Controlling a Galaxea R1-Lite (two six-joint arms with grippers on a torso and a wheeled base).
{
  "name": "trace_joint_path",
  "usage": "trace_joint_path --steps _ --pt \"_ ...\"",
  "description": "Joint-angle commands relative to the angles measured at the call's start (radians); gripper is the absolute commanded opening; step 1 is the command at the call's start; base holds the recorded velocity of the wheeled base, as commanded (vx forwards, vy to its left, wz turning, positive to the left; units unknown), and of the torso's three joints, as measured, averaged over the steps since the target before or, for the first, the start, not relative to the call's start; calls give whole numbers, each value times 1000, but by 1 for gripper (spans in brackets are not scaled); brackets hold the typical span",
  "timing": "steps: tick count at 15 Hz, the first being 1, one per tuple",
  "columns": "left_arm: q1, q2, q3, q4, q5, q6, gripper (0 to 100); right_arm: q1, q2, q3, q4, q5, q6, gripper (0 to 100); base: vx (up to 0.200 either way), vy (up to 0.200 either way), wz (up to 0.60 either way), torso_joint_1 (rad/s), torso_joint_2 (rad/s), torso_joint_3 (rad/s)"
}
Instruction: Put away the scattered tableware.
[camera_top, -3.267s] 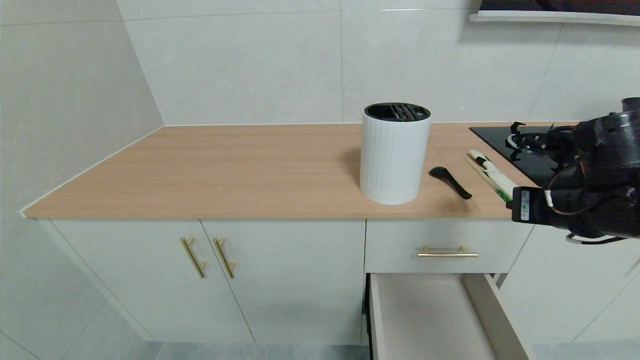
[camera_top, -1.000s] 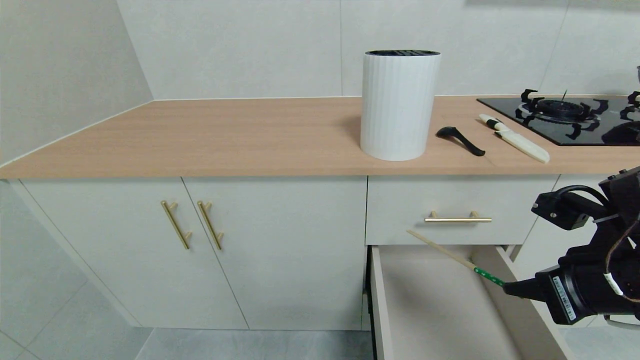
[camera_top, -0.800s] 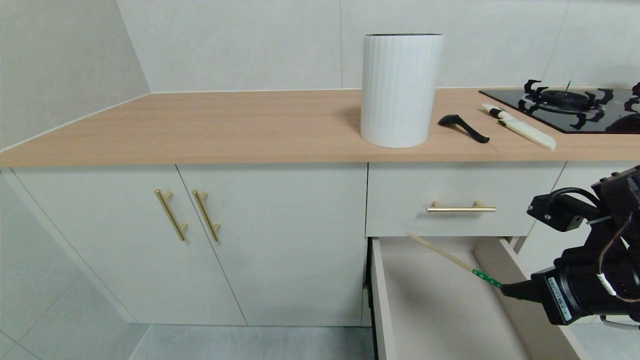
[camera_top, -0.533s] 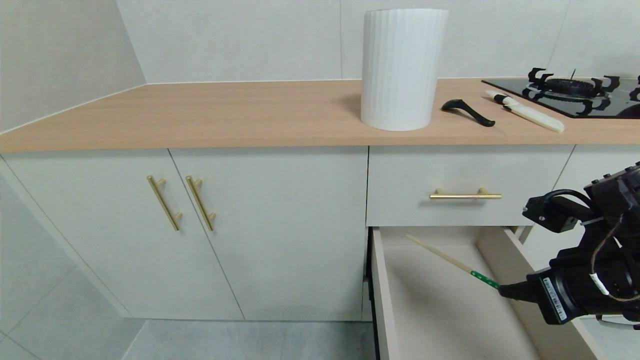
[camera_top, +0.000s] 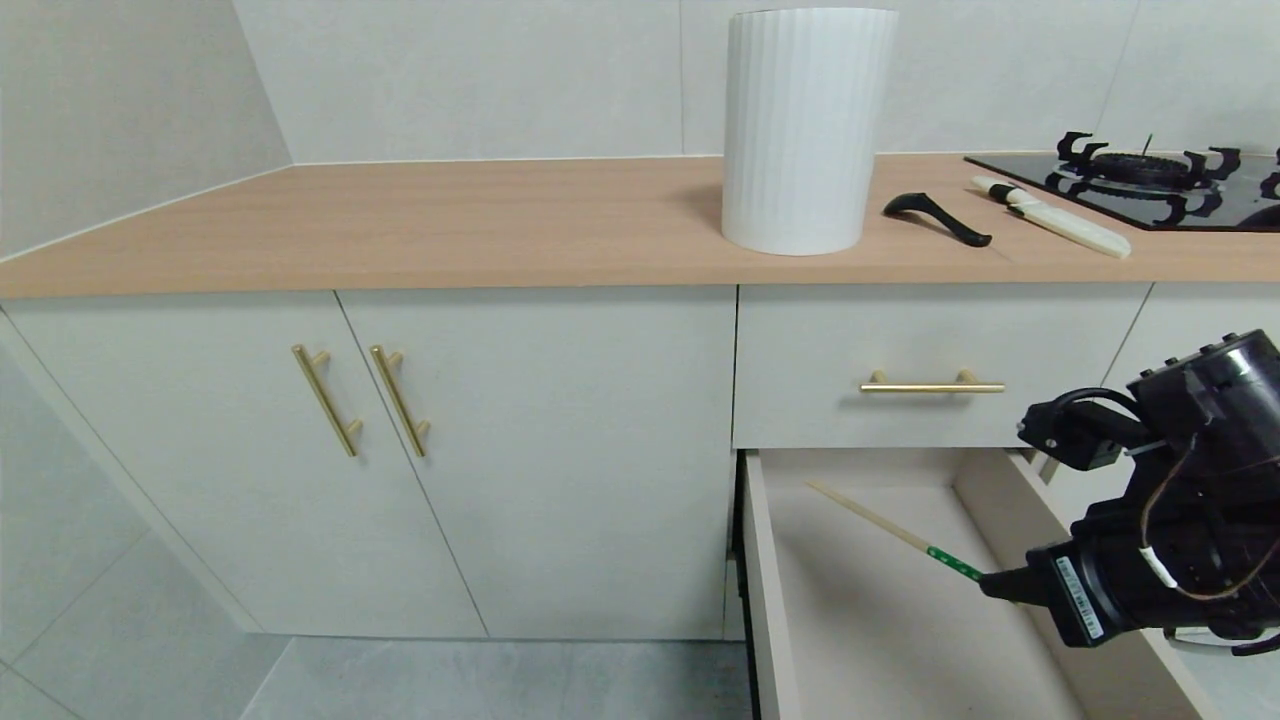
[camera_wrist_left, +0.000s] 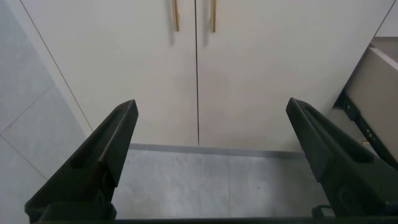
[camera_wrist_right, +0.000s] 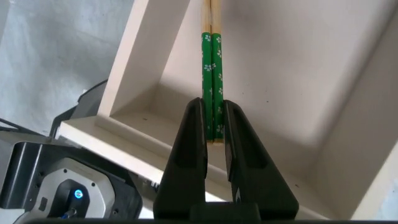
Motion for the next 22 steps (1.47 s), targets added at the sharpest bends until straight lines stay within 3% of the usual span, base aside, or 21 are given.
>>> trace_joint_path --steps 1,4,7,11,22 --pt "0 2 0 0 1 1 100 -1 106 1 -29 -5 7 0 0 0 0 0 0 0" --pt "0 0 0 0 1 -1 100 -9 238 -6 -96 -22 48 0 0 0 0 0 0 0" --pt "0 2 0 0 -1 -1 100 -4 434 -12 -227 -135 136 0 0 0 0 0 0 0" --pt "0 2 0 0 -1 -1 100 -4 615 -3 -392 -138 173 0 0 0 0 0 0 0" --pt "0 0 0 0 1 -1 100 20 793 -15 -466 -153 206 0 0 0 0 0 0 0"
